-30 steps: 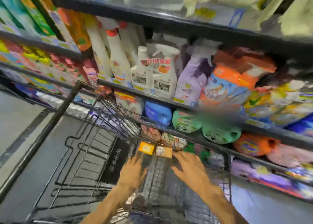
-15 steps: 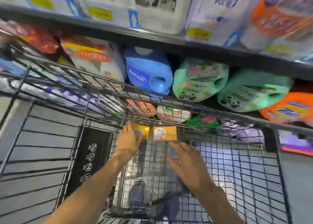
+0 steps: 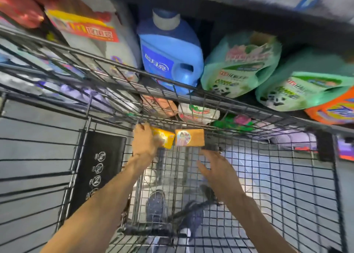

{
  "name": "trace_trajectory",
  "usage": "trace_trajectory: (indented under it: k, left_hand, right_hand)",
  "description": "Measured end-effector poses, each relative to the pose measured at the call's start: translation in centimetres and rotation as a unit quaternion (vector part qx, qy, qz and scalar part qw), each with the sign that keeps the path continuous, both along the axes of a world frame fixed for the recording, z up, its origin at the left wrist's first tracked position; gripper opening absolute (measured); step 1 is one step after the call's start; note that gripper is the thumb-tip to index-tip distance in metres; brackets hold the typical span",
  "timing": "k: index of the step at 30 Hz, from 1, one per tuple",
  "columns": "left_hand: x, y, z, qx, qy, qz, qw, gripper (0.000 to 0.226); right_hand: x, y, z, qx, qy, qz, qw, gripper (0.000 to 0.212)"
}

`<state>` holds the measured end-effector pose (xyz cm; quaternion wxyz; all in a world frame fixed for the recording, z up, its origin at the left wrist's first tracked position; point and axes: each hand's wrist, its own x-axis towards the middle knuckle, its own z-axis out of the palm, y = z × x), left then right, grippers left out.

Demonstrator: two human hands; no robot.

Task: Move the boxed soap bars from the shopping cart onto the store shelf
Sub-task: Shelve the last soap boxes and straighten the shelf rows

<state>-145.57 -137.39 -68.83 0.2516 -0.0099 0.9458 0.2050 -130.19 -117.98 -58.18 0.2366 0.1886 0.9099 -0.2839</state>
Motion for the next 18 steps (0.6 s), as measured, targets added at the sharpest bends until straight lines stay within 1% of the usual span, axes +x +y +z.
trace_trajectory:
  k: [2, 3, 4, 6, 9, 12, 13, 16, 18]
  left_hand:
    - [0.6, -0.8, 0.2, 0.059, 0.022, 0.028, 0.998, 0.067]
    - [1.0, -1.4, 0.5, 0.087, 0.019, 0.049, 0.995, 0.06]
    - [1.5, -1.8, 0.8, 0.115, 0.01, 0.07, 0.991, 0.055]
    - [2.5, -2.4, 1.7, 0.143, -0.006, 0.089, 0.986, 0.051]
    - [3.7, -3.2, 2.7, 0.153, -0.017, 0.112, 0.982, 0.043]
    - [4.3, -4.3, 3.2, 0.144, -0.02, 0.129, 0.981, 0.043]
    - [4.5, -4.6, 3.2, 0.146, -0.019, 0.129, 0.981, 0.041]
    - [4.8, -5.0, 3.6, 0.138, -0.016, 0.124, 0.983, 0.036]
    - [4.8, -4.9, 3.8, 0.143, -0.01, 0.119, 0.983, 0.035]
  right_hand:
    - [-0.6, 0.2, -1.0, -0.016, 0.013, -0.062, 0.998, 0.029]
    - [-1.2, 0.3, -1.4, -0.025, 0.018, -0.094, 0.995, 0.02]
    - [-1.8, 0.5, -1.8, -0.039, 0.019, -0.124, 0.991, 0.016]
    - [-3.4, 1.0, -2.7, -0.041, 0.004, -0.158, 0.987, 0.021]
    - [-5.7, 2.0, -5.6, -0.022, -0.023, -0.18, 0.983, 0.04]
    - [-7.3, 2.5, -9.4, -0.028, -0.041, -0.194, 0.98, 0.061]
    - [-7.7, 2.4, -10.1, -0.029, -0.05, -0.213, 0.975, 0.064]
    - [-8.7, 1.5, -10.4, -0.029, -0.033, -0.272, 0.961, 0.054]
    - [-8.6, 1.4, -10.7, -0.032, -0.019, -0.307, 0.951, 0.053]
